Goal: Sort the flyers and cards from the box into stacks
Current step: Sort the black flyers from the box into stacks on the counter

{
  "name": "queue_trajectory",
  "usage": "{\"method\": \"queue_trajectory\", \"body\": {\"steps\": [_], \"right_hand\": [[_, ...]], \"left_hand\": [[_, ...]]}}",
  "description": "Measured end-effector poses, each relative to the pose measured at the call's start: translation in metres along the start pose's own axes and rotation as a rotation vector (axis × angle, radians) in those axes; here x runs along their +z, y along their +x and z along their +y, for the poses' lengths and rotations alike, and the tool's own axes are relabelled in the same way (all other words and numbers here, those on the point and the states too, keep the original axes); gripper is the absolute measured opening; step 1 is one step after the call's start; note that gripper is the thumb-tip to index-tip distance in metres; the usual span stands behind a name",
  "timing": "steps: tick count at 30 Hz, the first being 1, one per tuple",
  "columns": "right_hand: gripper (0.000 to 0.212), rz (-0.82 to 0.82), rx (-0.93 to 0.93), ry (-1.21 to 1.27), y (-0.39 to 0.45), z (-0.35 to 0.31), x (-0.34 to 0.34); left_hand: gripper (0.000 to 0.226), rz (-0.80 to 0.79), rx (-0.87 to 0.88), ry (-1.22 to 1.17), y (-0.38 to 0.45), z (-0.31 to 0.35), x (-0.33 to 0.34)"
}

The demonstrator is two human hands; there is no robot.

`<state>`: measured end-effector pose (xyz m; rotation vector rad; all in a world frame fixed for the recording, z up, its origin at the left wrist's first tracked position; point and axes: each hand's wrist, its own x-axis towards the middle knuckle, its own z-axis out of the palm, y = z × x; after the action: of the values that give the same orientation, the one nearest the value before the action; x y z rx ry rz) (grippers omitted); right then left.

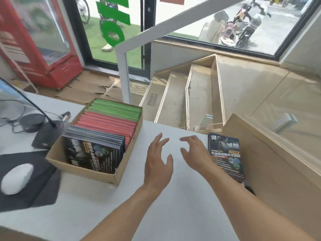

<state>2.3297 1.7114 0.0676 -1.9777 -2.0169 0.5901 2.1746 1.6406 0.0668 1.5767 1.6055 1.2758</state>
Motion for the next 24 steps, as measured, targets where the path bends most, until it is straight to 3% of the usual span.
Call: {"method": "queue_trajectory", "body": {"steps": [5,10,17,24], "right_hand": [[0.035,0.017,-0.379,0.146,-0.021,-0.095,0.044],[0.045,0.042,-0.654,0.027,-0.032,-0.166,0.077],[0.060,-0.005,-0.659,-0.275,-0.027,-0.209,0.107],[0.060,0.058,-0.622,-0.319,-0.032,-0.201,0.132]], "left_hand": [[0.047,0.312,-0.059,0.029,0.002,-0.029,-0.070],[0.048,0.397,-0.158,0.279,0.005,-0.072,-0.134],[0.068,0.239,-0.203,0.713,0.008,-0.121,-0.177],[0.077,0.256,-0.231,0.725,0.008,-0.121,-0.173]]}}
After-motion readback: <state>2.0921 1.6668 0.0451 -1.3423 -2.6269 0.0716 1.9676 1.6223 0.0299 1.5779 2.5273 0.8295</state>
